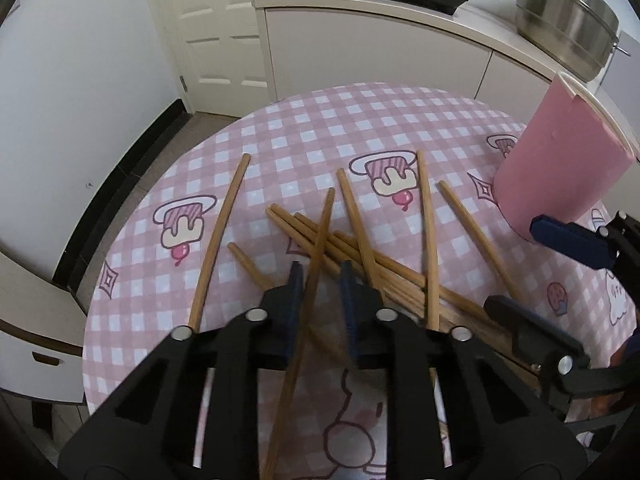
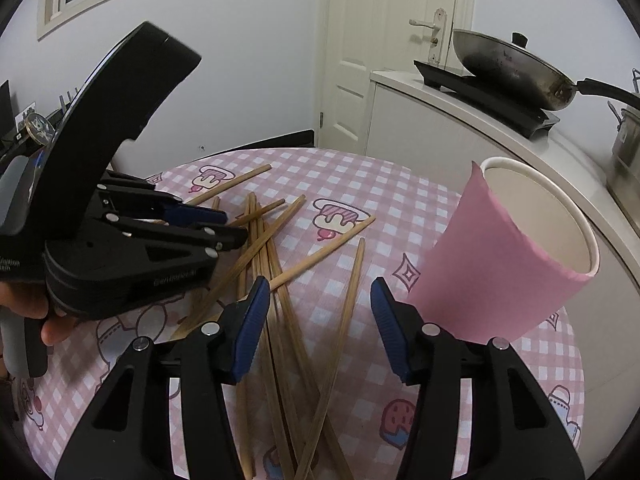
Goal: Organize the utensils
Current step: 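Close the left tool on one chopstick while the right tool closes on another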
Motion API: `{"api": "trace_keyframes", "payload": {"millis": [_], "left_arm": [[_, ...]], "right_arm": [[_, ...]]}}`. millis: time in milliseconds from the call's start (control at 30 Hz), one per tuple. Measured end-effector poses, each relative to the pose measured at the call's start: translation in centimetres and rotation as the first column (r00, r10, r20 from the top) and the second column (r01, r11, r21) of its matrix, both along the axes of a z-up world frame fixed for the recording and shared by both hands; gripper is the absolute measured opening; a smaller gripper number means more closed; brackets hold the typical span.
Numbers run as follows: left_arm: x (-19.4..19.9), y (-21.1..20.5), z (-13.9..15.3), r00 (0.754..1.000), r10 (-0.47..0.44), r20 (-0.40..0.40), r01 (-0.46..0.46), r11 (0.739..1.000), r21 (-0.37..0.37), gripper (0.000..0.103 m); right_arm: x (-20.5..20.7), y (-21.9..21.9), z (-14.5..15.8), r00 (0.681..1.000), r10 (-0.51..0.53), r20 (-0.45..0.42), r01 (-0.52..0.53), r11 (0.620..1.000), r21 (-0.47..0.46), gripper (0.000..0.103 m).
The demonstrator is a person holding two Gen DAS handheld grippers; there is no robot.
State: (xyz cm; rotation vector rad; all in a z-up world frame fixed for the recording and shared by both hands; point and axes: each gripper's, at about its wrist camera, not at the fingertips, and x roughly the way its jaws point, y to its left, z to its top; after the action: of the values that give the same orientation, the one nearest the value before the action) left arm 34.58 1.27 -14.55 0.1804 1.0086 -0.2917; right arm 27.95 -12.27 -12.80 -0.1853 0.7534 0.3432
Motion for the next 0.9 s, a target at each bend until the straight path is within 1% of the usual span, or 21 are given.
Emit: {"api": "trace_keyframes", "payload": {"millis": [67, 133, 233, 333, 433, 533, 600, 733, 900], "left_arm": [[0.2, 0.1, -0.1, 1.000, -0.006, -0.015, 0.006, 1.000, -0.028, 0.011], [0.4, 0.4, -0.1, 1.000, -0.004, -0.030, 0.002, 0.998, -0.060, 0.010], [0.6, 0.6, -0.2, 1.000, 0.002, -0.031, -0.004, 0.998, -0.067, 0.009], [0.5, 0.5, -0.2, 1.000, 0.011, -0.021, -0.012, 0.999, -0.045, 0.009], [0.4, 0.8, -0.1, 1.000, 0.017, -0.020, -0.018, 0.999, -0.051, 0.009], [0.0, 1.2, 0.2, 0.999, 0.037, 0.007, -0.036, 0.998, -0.043, 0.008], [-0.6, 1.8, 0.8, 0.998, 0.051, 0.031, -0.049, 0.997, -0.063, 0.008], [-2.2, 3.1, 2.9, 0.993, 0.075, 0.090, -0.067, 0.993, -0.092, 0.007], [-3.4, 4.0, 4.9, 0.984, 0.094, 0.149, -0.081, 0.992, -0.092, 0.007]], "right_arm": [[0.1, 0.1, -0.1, 1.000, 0.005, -0.007, -0.005, 1.000, 0.004, 0.050], [0.1, 0.1, 0.0, 1.000, 0.007, -0.007, -0.007, 1.000, 0.005, 0.050], [0.2, 0.2, 0.0, 1.000, 0.009, -0.010, -0.009, 1.000, 0.006, 0.050], [0.0, 0.2, 0.0, 1.000, 0.010, -0.009, -0.010, 1.000, 0.006, 0.050], [0.1, 0.2, 0.0, 1.000, 0.010, -0.010, -0.010, 1.000, 0.011, 0.050], [0.1, 0.2, 0.0, 1.000, 0.012, -0.010, -0.011, 1.000, 0.010, 0.050], [0.1, 0.3, 0.1, 1.000, 0.010, -0.008, -0.010, 1.000, 0.007, 0.050], [0.6, 1.0, 0.3, 1.000, 0.013, -0.011, -0.013, 1.000, 0.006, 0.050], [1.8, 2.4, 0.5, 0.999, 0.012, -0.035, -0.011, 1.000, 0.014, 0.049]]}}
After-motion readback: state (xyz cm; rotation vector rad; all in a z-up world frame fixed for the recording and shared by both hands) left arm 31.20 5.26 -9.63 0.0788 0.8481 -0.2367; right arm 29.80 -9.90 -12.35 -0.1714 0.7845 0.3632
